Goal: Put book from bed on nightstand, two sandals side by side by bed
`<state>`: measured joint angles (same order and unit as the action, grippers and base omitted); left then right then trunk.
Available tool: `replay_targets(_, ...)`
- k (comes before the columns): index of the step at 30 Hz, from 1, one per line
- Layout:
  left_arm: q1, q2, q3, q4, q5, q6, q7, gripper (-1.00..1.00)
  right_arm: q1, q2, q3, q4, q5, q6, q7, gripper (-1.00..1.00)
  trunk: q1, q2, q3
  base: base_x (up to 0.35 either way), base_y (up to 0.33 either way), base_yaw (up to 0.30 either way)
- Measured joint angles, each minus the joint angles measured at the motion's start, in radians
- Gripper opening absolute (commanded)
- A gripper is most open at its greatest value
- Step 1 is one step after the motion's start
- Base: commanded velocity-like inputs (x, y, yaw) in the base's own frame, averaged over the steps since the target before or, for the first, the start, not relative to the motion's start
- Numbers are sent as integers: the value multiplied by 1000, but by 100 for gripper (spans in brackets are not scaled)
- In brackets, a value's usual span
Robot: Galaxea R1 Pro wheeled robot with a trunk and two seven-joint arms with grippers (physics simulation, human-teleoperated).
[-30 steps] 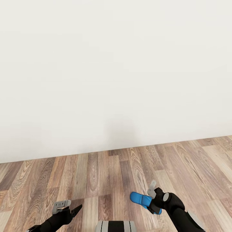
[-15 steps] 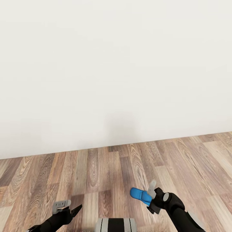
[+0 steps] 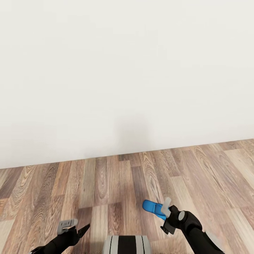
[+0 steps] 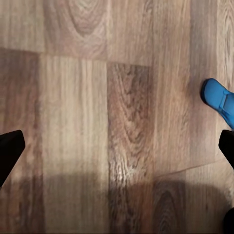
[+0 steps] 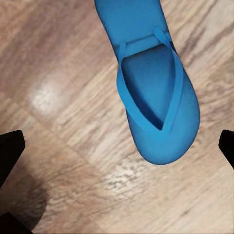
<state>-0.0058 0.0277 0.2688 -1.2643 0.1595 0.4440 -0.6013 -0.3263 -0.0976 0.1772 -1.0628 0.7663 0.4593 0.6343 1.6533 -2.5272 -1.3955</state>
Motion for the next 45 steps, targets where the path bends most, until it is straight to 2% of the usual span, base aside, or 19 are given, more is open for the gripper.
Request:
replay_targets(7,0,-1,0,0,0,0,-1,100,0,3,7,3,2,0,-2,100,0,0,-4,0,0,0)
replay_targets(9,0,-1,0,0,0,0,0,100,0,5,7,10,17,0,-2,100,0,0,-4,0,0,0)
replay_targets(10,0,-1,-1,0,0,0,0,100,0,5,2,5,68,1,-1,100,0,0,-4,0,0,0)
replay_targets(15,0,-2,-1,0,0,0,0,100,0,6,-1,9,203,3,-2,100,0,0,-4,0,0,0)
replay_targets(18,0,-3,-2,1,0,0,0,100,-1,7,-2,10,254,3,-3,100,0,0,-4,0,0,0)
replay_targets(20,0,-3,-3,1,0,0,0,100,-2,8,-2,9,268,4,-4,100,0,0,-4,0,0,0)
replay_targets(22,0,-3,-3,1,0,0,0,100,-3,8,-2,5,275,6,-15,100,0,0,-4,0,0,0)
replay_targets(26,0,-3,-3,1,0,0,0,100,-3,10,-1,8,280,10,-110,100,0,0,-4,0,0,0)
replay_targets(29,0,-3,-3,1,0,0,0,100,-3,13,-1,10,279,11,-142,100,0,0,-4,0,0,0)
replay_targets(40,0,-3,-3,1,0,0,0,100,-7,21,-1,13,275,5,-156,100,0,0,-4,0,0,0)
replay_targets(45,0,-3,-3,1,1,0,-1,100,-7,39,-1,13,272,2,-155,100,0,0,-4,0,0,0)
